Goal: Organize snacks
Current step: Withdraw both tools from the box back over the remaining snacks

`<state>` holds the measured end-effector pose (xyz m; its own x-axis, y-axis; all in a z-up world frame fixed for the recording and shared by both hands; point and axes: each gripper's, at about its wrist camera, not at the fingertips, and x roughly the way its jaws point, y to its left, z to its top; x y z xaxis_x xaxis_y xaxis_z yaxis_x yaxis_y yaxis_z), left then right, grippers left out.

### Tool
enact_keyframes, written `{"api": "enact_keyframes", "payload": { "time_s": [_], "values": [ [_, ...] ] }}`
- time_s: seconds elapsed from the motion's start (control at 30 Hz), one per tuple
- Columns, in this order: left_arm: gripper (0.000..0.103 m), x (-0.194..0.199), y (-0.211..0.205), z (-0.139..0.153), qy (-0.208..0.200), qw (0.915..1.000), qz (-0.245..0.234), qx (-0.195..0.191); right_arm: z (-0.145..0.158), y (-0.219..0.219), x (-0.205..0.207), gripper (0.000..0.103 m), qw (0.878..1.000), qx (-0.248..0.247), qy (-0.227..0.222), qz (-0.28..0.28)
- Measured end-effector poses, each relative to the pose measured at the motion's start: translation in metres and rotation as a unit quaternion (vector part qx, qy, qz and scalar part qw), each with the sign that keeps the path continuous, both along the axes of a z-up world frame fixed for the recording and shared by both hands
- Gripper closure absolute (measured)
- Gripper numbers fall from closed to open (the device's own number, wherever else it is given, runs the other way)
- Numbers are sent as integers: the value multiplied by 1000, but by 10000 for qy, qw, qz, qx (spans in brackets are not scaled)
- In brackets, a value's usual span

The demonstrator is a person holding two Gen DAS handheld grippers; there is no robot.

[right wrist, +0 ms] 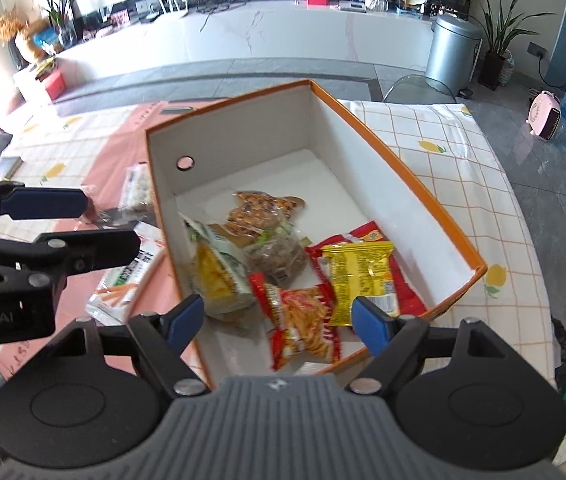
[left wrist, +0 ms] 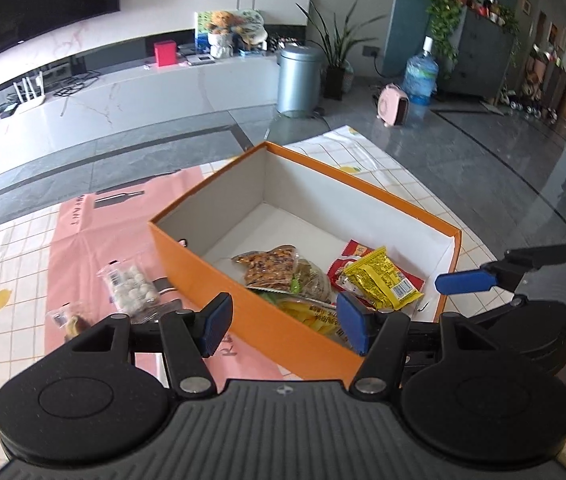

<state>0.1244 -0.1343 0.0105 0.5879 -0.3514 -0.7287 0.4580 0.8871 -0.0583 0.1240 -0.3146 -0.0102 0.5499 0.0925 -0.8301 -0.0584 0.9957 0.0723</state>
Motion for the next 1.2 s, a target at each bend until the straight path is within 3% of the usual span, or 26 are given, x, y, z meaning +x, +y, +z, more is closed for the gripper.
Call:
{"api": "enact_keyframes", "payload": {
  "time_s": [0.3,0.6,0.8,1.2],
  "values": [
    [32,-30,46,4,-69,9980,601,-175,5,37,-42,23,9978,238,-559,-283],
    [32,-42,90,-9,102,9956,928,-47,-7,86,-75,23,9935,235,-1043,-400],
    [32,-38,117,-20,258,9950,970,17,-26,113,-79,23,9945,289,-955,-317],
    [32,-14,160,-48,565,9907,1236,62,-60,151,-47,20,9986,158,-476,-161]
  ]
}}
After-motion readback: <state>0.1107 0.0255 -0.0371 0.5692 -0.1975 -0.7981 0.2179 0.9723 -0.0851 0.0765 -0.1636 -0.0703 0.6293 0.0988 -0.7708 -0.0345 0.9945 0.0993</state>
